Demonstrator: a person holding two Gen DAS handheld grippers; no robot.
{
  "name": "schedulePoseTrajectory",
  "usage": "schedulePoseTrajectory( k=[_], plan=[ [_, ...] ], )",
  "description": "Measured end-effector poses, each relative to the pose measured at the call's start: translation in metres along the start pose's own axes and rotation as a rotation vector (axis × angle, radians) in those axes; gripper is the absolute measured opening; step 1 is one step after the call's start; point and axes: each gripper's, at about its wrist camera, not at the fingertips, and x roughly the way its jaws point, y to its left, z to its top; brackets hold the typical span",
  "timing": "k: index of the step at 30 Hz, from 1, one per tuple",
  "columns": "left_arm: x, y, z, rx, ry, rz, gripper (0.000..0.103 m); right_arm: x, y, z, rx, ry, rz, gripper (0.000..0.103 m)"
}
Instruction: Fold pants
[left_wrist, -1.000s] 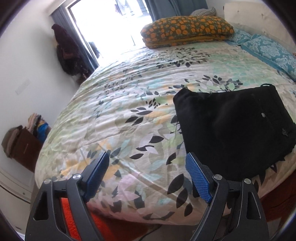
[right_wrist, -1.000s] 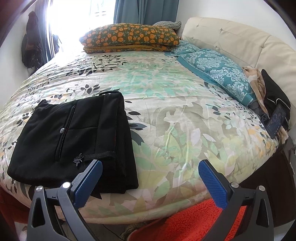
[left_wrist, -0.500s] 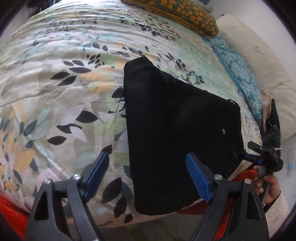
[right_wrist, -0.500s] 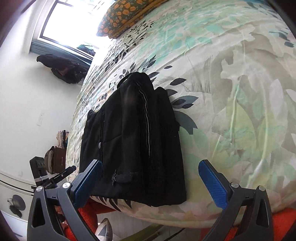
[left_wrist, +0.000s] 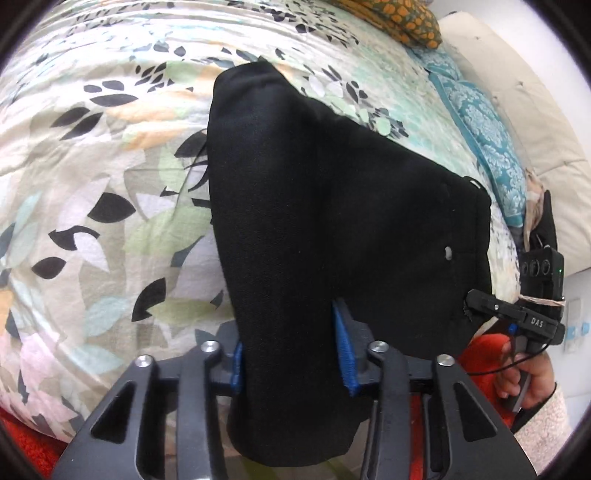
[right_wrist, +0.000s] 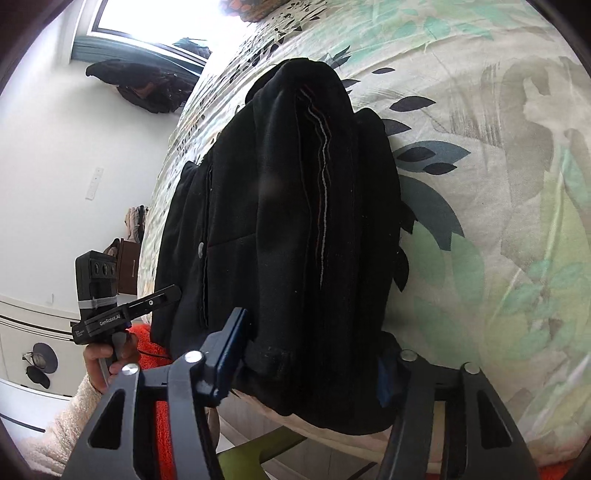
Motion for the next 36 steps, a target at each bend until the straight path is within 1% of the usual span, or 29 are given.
schedulePoseTrajectory(
  k=[1, 3, 5, 7, 9, 11, 13, 15, 16, 17, 18, 19, 20, 21, 22, 23, 24, 25, 27, 28, 30, 32, 33, 35, 36],
  plan=[
    [-0.007, -0.005, -0.001, 0.013, -0.02, 0.013, 0.026, -0.002, 0.01, -0.001, -0.035, -0.014, -0.014, 0.046],
    [-0.025, -0.015, -0.001, 0.038, -0.07, 0.029, 0.025, -0.008, 0.028, -0.002, -0.074, -0.039, -0.013, 0.044],
    [-0.049, -0.016, 0.001, 0.037, -0.127, 0.016, 0.024, -0.014, 0.052, -0.001, -0.113, -0.072, 0.012, 0.042],
    [-0.073, -0.013, 0.006, 0.037, -0.179, 0.022, 0.024, -0.017, 0.081, 0.001, -0.164, -0.1, 0.045, 0.041],
    [-0.092, -0.003, 0.014, 0.033, -0.227, 0.045, 0.024, -0.013, 0.11, 0.007, -0.214, -0.12, 0.063, 0.041],
    [-0.108, 0.016, 0.024, 0.006, -0.268, 0.064, 0.024, -0.003, 0.137, 0.018, -0.254, -0.133, 0.065, 0.041],
    [-0.117, 0.033, 0.031, -0.022, -0.3, 0.084, 0.025, 0.007, 0.153, 0.031, -0.278, -0.145, 0.069, 0.041],
    [-0.118, 0.047, 0.035, -0.022, -0.314, 0.13, 0.025, 0.023, 0.164, 0.042, -0.278, -0.14, 0.078, 0.041],
    [-0.114, 0.055, 0.036, -0.016, -0.31, 0.166, 0.029, 0.032, 0.168, 0.045, -0.284, -0.133, 0.069, 0.041],
    [-0.106, 0.067, 0.034, -0.012, -0.294, 0.22, 0.041, 0.043, 0.169, 0.045, -0.286, -0.122, 0.055, 0.042],
    [-0.096, 0.074, 0.031, -0.015, -0.27, 0.294, 0.047, 0.054, 0.165, 0.046, -0.27, -0.107, 0.041, 0.042],
    [-0.085, 0.082, 0.028, -0.02, -0.244, 0.385, 0.057, 0.063, 0.158, 0.043, -0.247, -0.089, 0.008, 0.048],
    [-0.08, 0.087, 0.021, -0.021, -0.233, 0.473, 0.057, 0.07, 0.152, 0.04, -0.228, -0.079, -0.039, 0.062],
    [-0.08, 0.09, 0.012, -0.019, -0.236, 0.521, 0.057, 0.071, 0.144, 0.034, -0.209, -0.086, -0.091, 0.074],
    [-0.085, 0.09, 0.002, -0.02, -0.252, 0.519, 0.061, 0.067, 0.138, 0.027, -0.197, -0.111, -0.127, 0.101],
    [-0.092, 0.088, -0.007, -0.025, -0.268, 0.51, 0.065, 0.058, 0.133, 0.02, -0.192, -0.145, -0.142, 0.103],
    [-0.102, 0.084, -0.016, -0.022, -0.285, 0.515, 0.066, 0.048, 0.13, 0.013, -0.188, -0.168, -0.16, 0.103],
    [-0.112, 0.077, -0.024, -0.008, -0.306, 0.526, 0.067, 0.035, 0.129, 0.006, -0.186, -0.193, -0.193, 0.103],
    [-0.133, 0.054, -0.039, 0.032, -0.353, 0.536, 0.071, 0.008, 0.138, -0.005, -0.204, -0.237, -0.288, 0.103],
    [-0.143, 0.041, -0.045, 0.046, -0.374, 0.534, 0.075, -0.005, 0.147, -0.012, -0.232, -0.258, -0.351, 0.103],
    [-0.162, 0.014, -0.058, 0.066, -0.405, 0.531, 0.076, -0.031, 0.17, -0.03, -0.294, -0.295, -0.492, 0.103],
    [-0.176, -0.013, -0.068, 0.098, -0.392, 0.52, 0.076, -0.051, 0.196, -0.047, -0.342, -0.298, -0.586, 0.103],
    [-0.181, -0.025, -0.072, 0.114, -0.382, 0.507, 0.076, -0.061, 0.208, -0.057, -0.345, -0.292, -0.632, 0.103],
    [-0.194, -0.042, -0.083, 0.129, -0.384, 0.493, 0.076, -0.077, 0.23, -0.078, -0.354, -0.294, -0.679, 0.103],
    [-0.199, -0.048, -0.086, 0.122, -0.397, 0.505, 0.076, -0.083, 0.24, -0.088, -0.356, -0.316, -0.687, 0.103]
  ],
)
